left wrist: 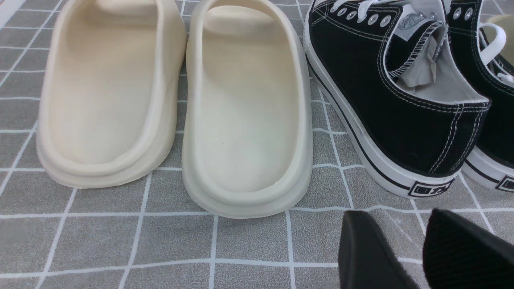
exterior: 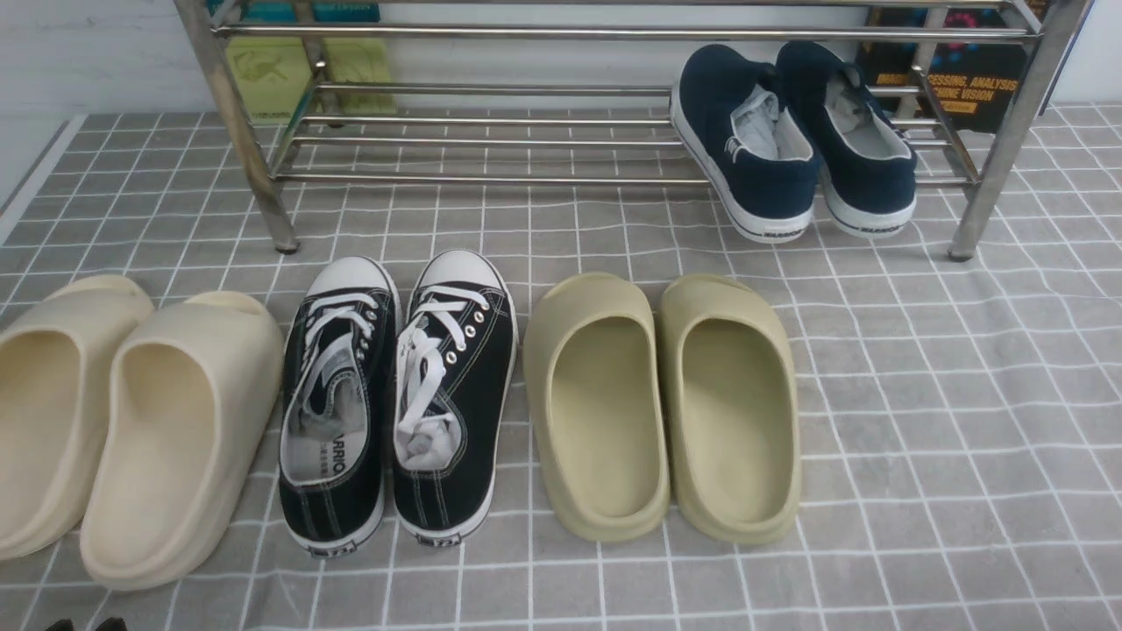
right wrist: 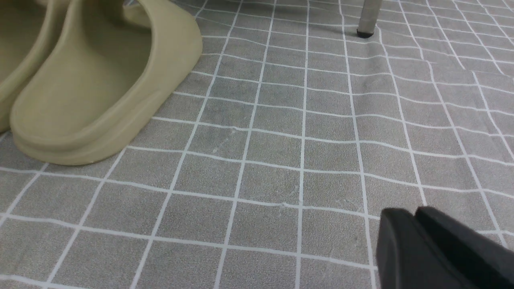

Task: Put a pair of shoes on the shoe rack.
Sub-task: Use the left arm to grab the shoe closest to it, then use the left arm to put a shoe into the shoe rack

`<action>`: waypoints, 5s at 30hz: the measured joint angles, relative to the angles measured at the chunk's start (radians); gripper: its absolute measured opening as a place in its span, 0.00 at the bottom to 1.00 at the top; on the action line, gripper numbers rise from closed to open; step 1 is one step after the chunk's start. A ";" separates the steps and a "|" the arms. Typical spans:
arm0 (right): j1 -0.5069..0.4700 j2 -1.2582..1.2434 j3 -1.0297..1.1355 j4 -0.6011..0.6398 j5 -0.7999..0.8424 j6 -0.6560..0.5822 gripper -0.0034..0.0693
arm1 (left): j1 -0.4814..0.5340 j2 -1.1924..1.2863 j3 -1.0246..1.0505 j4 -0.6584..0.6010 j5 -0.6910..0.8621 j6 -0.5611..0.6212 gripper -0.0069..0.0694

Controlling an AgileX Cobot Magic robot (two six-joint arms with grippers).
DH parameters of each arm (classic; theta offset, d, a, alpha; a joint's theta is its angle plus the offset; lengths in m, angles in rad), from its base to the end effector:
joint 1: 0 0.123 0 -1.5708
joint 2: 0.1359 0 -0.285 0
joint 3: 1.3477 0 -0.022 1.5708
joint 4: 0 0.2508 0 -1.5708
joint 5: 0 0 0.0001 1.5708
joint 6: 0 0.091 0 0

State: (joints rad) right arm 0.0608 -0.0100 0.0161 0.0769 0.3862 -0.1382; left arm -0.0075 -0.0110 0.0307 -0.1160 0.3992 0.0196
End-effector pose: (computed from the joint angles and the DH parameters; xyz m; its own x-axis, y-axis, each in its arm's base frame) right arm 0.0520 0.0058 0.1737 -0.2923 -0.0848 -0.9526 -0.1081 0.9926 -0.0552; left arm 0.0519 -0.0045 0.1679 -0.3265 -0.0847 -0.9414 0.0217 0.9950 -0.0970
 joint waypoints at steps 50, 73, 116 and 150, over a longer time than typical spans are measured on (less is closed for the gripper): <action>0.000 0.000 0.000 -0.035 0.000 0.000 0.24 | 0.000 0.000 0.000 -0.029 -0.015 0.004 0.40; 0.000 0.000 0.000 -0.037 0.000 0.000 0.25 | 0.000 0.000 0.000 -0.042 -0.761 -0.043 0.40; 0.000 0.000 0.000 -0.038 0.000 0.000 0.32 | -0.004 1.374 -0.896 -0.284 0.244 -0.043 0.50; 0.000 0.000 0.000 -0.038 0.000 0.000 0.37 | -0.008 1.919 -1.724 -0.276 0.486 0.025 0.07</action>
State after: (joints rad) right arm 0.0608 -0.0100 0.0161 0.0388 0.3862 -0.1385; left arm -0.0152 1.9080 -1.6935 -0.3925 0.8854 0.0450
